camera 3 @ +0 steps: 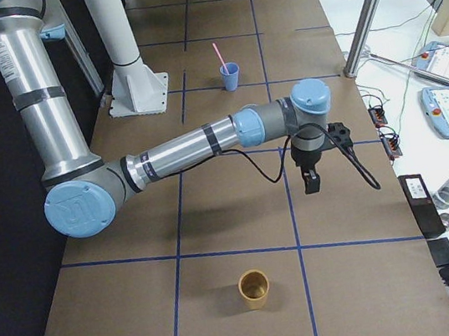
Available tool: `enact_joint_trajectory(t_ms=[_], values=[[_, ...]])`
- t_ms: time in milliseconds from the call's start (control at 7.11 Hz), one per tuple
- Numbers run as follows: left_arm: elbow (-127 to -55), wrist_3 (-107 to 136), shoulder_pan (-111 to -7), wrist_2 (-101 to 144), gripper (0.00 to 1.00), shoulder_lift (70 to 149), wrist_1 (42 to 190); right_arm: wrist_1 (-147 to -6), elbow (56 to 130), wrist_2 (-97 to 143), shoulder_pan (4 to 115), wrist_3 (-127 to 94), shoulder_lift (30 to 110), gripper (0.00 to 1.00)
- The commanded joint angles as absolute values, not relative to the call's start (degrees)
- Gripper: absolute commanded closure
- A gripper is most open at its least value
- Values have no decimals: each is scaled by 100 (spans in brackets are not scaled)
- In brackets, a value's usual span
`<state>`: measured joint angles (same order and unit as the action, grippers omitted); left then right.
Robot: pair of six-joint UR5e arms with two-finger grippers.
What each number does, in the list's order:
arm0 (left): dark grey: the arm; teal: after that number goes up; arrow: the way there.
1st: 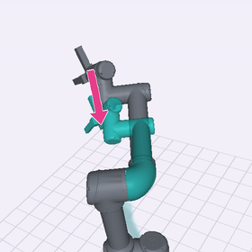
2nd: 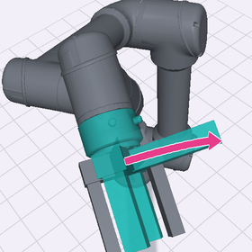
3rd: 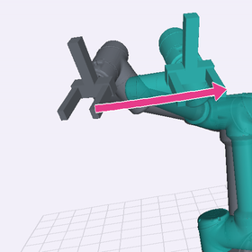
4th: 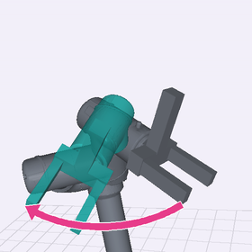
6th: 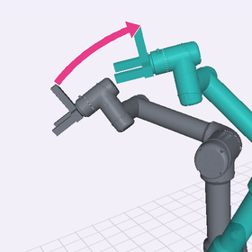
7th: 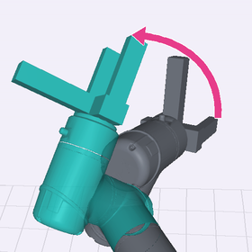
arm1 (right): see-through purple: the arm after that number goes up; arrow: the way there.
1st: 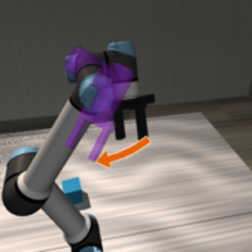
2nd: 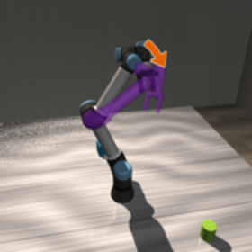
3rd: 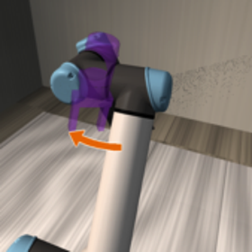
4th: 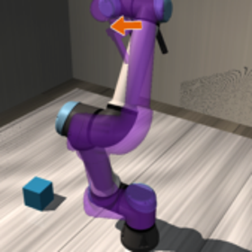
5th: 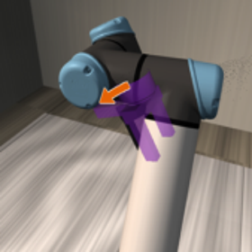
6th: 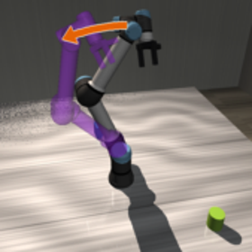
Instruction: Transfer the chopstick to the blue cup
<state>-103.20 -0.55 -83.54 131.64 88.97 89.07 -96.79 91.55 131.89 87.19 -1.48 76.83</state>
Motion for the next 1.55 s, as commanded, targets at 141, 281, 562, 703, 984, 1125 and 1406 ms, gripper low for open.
enact_joint_trajectory(t_ms=[141,281,562,703,984,1125,1406], values=[[-9800,-554,-8728,13412,0,8877,8710,-9668,8262,13025,9009,905,7664,0],[-9809,-554,-8745,13421,0,8868,8701,-9668,8331,13008,9017,914,7716,0],[-9827,-388,-8789,13430,0,8877,8431,-9685,8393,13025,9087,1518,7945,0],[-9809,-361,-8789,13473,0,8842,8316,-9668,8655,13043,9114,1529,8250,0],[-9643,-299,-8780,13693,0,8912,8183,-9730,9586,13069,9114,1450,8944,0],[-9737,-299,-8789,13702,0,8851,8165,-9747,9580,13122,9114,1459,9060,0],[-9956,-404,-8806,13641,0,8772,8261,-9738,9606,13183,9088,1503,9158,0]])
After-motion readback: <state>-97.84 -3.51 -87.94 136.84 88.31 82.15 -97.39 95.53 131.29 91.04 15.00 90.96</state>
